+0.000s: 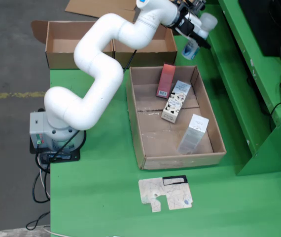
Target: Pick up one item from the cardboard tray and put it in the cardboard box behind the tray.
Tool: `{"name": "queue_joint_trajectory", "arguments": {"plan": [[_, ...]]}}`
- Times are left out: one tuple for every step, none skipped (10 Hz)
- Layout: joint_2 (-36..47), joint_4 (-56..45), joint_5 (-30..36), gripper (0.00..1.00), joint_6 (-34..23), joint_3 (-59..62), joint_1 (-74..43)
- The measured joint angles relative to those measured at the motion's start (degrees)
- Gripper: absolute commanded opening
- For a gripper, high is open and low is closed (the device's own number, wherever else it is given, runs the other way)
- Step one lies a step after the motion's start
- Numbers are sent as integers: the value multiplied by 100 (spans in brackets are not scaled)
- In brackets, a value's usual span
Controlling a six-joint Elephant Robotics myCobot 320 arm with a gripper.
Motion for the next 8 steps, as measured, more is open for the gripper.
{"name": "queue_joint_trajectory", "arguments": {"plan": [[88, 0, 0, 0, -132, 307, 35], [141, 0, 0, 0, -194, 580, 43], [141, 9, 0, 0, -203, 808, 52], [132, 9, 0, 0, -440, 1107, 79], [114, 9, -9, 0, -510, 1230, 96], [9, 9, -18, 0, -299, 1230, 131], [-105, 9, -9, 0, -326, 1230, 219], [-176, 9, -9, 0, -440, 1230, 272]]}}
